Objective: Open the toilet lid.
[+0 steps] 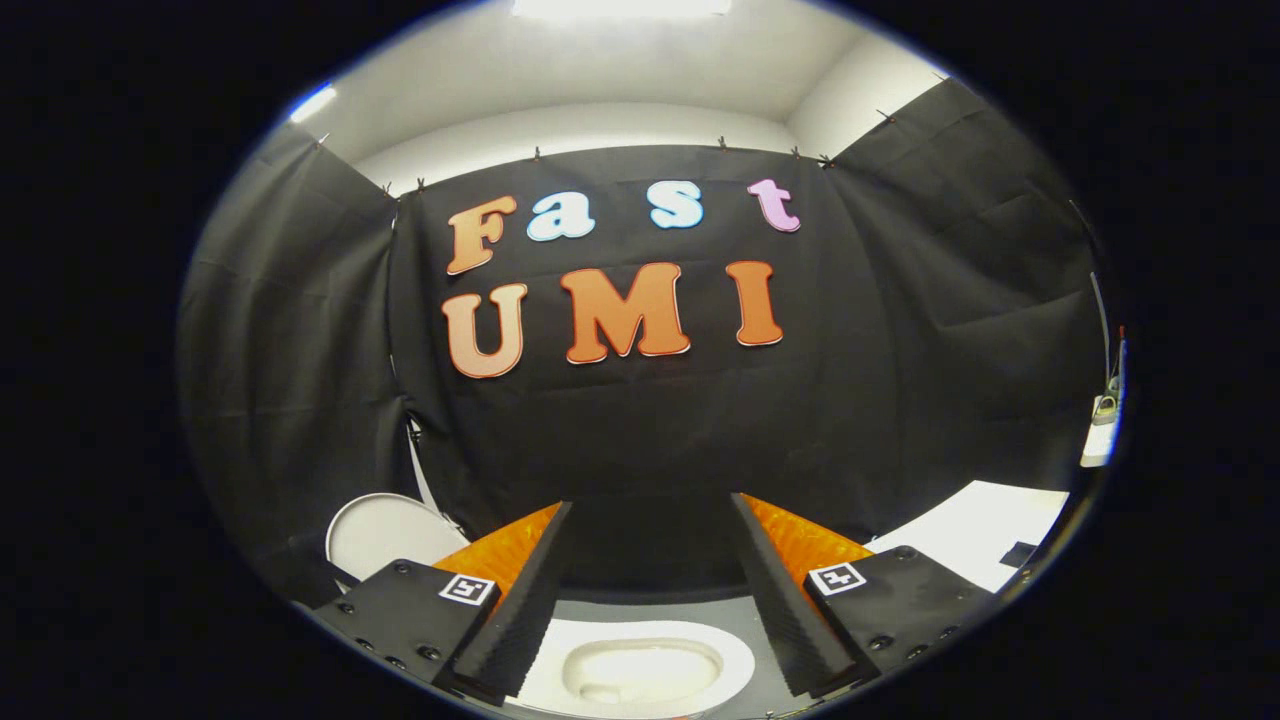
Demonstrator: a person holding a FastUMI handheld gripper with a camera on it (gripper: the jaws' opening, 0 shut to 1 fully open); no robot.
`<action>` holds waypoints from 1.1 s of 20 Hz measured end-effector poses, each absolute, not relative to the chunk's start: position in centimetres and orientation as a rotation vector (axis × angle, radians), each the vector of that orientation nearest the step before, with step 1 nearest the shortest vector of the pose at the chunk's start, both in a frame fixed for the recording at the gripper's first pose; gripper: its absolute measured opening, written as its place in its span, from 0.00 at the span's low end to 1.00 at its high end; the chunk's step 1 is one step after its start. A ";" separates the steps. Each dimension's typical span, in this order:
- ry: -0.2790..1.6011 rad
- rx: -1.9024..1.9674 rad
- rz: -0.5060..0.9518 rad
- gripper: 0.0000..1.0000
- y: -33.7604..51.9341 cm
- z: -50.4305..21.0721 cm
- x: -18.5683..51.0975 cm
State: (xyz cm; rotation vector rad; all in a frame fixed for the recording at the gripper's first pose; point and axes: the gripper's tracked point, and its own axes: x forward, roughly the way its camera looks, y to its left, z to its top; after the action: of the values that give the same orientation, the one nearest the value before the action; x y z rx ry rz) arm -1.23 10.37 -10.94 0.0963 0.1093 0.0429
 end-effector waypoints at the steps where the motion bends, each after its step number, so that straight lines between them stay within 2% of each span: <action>1: 0.105 0.096 0.032 0.98 9.4 -10.8 -1.3; 6: 0.106 0.116 0.003 0.98 7.1 -11.3 -1.6; 22: 0.124 0.142 0.062 0.98 10.4 -12.5 -1.5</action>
State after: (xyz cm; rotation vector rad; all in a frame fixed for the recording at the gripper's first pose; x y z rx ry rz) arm -1.47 10.44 -12.45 0.1419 0.1241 0.0620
